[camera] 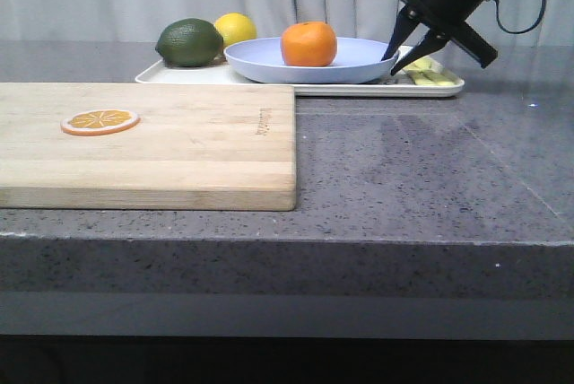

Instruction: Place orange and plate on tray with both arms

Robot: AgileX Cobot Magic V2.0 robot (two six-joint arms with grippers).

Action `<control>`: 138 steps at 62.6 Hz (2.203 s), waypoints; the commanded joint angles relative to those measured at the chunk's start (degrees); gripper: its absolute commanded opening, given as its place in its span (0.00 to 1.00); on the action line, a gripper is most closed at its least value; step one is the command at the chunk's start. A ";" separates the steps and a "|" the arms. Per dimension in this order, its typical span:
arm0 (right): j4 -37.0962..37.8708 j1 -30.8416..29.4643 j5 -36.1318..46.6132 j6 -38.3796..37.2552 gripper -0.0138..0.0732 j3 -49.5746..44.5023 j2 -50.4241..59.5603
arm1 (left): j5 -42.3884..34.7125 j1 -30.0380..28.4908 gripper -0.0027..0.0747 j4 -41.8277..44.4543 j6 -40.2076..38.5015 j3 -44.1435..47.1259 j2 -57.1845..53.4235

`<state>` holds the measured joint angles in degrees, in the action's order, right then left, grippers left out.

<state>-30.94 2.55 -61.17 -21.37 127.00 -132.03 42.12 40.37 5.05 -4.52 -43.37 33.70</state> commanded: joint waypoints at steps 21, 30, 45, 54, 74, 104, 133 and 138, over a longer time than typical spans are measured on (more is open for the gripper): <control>-2.13 -0.03 1.12 0.21 0.51 1.85 6.94 | -4.08 -0.17 0.81 -0.30 -0.60 -1.36 0.20; -1.98 -0.03 1.10 0.21 0.51 1.85 9.67 | -4.08 -0.17 0.81 -0.30 -0.60 -1.36 0.20; 5.91 -0.03 -0.38 0.32 0.51 1.85 15.53 | -3.97 -0.17 0.81 -1.91 -0.60 -1.36 0.20; 11.23 -0.03 -3.99 3.11 0.50 1.85 20.30 | -3.97 -0.17 0.81 -2.04 -0.60 -1.36 0.20; 16.86 0.25 -14.86 12.05 0.50 1.57 29.30 | -3.97 -0.17 0.81 -2.04 -0.60 -1.36 0.20; 22.99 0.56 -4.21 22.05 0.50 -33.91 52.66 | -4.07 -0.17 0.81 -2.04 -0.60 -1.36 0.20; 22.99 0.56 12.90 29.21 0.50 -73.65 87.34 | -4.07 -0.17 0.81 -2.04 -0.60 -1.36 0.20; 22.99 0.56 15.87 29.21 0.50 -79.03 93.72 | -4.16 -0.17 0.81 -2.04 -0.60 -1.36 0.20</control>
<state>-8.17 2.88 -51.53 7.11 50.81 -43.52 42.12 40.37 3.44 -4.52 -43.37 33.70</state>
